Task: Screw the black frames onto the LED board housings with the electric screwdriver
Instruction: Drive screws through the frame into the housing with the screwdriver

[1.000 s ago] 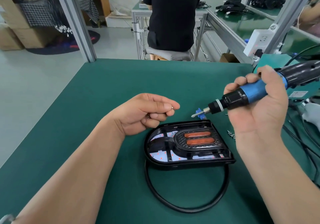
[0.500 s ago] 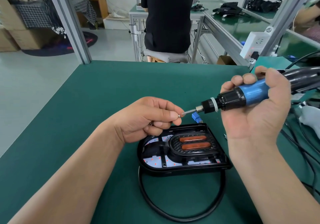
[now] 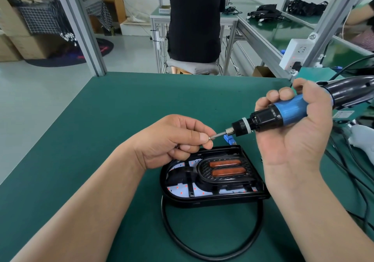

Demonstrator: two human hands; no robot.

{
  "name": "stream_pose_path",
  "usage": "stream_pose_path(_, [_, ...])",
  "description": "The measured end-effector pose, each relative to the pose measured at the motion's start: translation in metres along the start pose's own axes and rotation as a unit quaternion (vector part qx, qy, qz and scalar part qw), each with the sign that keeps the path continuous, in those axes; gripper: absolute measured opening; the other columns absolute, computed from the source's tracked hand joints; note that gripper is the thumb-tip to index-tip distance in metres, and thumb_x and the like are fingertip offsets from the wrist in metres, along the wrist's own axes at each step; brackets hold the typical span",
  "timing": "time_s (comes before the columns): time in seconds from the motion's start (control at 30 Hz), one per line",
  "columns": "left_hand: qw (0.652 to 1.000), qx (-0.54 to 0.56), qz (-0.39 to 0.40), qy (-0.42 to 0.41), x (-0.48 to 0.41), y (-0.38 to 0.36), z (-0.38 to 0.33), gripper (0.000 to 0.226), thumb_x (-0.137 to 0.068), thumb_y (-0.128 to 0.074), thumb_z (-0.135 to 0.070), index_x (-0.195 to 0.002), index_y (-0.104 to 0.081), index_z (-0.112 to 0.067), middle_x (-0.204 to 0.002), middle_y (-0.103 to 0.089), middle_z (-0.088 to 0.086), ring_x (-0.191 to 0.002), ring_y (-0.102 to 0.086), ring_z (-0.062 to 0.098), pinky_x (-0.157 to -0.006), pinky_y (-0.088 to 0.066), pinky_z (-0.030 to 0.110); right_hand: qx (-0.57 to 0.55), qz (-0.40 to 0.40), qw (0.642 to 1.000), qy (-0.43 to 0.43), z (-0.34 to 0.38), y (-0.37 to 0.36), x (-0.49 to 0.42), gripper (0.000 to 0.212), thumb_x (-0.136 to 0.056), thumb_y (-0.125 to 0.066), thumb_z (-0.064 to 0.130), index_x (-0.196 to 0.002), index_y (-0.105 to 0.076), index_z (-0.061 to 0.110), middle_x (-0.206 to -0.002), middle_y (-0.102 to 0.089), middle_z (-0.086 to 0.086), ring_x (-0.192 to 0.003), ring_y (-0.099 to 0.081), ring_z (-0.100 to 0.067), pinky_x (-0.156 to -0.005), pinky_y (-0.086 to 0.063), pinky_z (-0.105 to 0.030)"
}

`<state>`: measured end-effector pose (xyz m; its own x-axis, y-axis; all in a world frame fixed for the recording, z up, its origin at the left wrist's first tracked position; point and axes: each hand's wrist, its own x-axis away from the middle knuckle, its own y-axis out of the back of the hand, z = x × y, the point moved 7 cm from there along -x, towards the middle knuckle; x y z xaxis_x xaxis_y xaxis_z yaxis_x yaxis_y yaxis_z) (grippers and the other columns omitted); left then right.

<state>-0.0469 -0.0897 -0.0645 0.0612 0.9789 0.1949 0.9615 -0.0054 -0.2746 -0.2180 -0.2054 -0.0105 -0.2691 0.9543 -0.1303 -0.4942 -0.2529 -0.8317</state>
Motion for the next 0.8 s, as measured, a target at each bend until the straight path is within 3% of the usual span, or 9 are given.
stream_pose_path(0.2, [0.999, -0.014, -0.022, -0.020, -0.002, 0.004, 0.000, 0.016, -0.087, -0.071, -0.001, -0.101, -0.078, -0.004, -0.087, -0.072, 0.014, -0.053, -0.030, 0.006, -0.040, -0.027, 0.013, 0.023, 0.006, 1.000, -0.002, -0.003, -0.002, 0.001, 0.008, -0.103, -0.064, 0.025, -0.101, -0.059, 0.019, -0.080, -0.057, 0.003, -0.078, -0.055, -0.015, -0.083, -0.049, -0.030])
stream_pose_path(0.33, [0.998, -0.027, -0.032, -0.035, -0.002, 0.007, 0.000, 0.014, -0.089, -0.072, -0.004, -0.100, -0.079, -0.008, -0.087, -0.072, 0.015, -0.053, -0.031, 0.006, -0.041, -0.028, 0.013, 0.036, -0.005, 0.999, -0.013, -0.007, 0.000, -0.002, 0.026, -0.099, -0.069, 0.033, -0.115, -0.053, 0.019, -0.082, -0.057, 0.004, -0.079, -0.055, -0.015, -0.084, -0.048, -0.030])
stream_pose_path(0.43, [0.999, -0.031, -0.029, -0.032, -0.002, 0.007, 0.001, 0.015, -0.090, -0.072, -0.005, -0.103, -0.079, -0.007, -0.086, -0.070, 0.014, -0.054, -0.030, 0.006, -0.042, -0.028, 0.013, 0.031, -0.017, 0.999, -0.021, -0.008, 0.004, -0.004, 0.021, -0.101, -0.068, 0.033, -0.111, -0.056, 0.019, -0.081, -0.057, 0.003, -0.078, -0.056, -0.015, -0.084, -0.048, -0.031])
stream_pose_path(0.6, [0.999, -0.029, -0.022, -0.023, -0.002, 0.006, 0.001, 0.031, -0.096, -0.067, -0.009, -0.124, -0.070, 0.003, -0.086, -0.067, 0.009, -0.055, -0.030, 0.005, -0.042, -0.027, 0.012, 0.014, -0.028, 0.999, -0.029, -0.011, 0.010, -0.003, 0.021, -0.104, -0.065, 0.038, -0.103, -0.057, 0.018, -0.081, -0.058, 0.003, -0.077, -0.056, -0.017, -0.087, -0.047, -0.032])
stream_pose_path(0.8, [0.996, -0.048, -0.068, -0.015, 0.001, 0.019, -0.003, 0.030, -0.102, -0.065, -0.025, -0.115, -0.075, 0.001, -0.080, -0.060, 0.003, -0.055, -0.034, 0.005, -0.041, -0.025, 0.013, -0.004, -0.028, 0.999, -0.023, -0.007, 0.012, -0.006, 0.024, -0.103, -0.066, 0.040, -0.103, -0.056, 0.018, -0.082, -0.057, 0.002, -0.078, -0.056, -0.018, -0.090, -0.046, -0.034])
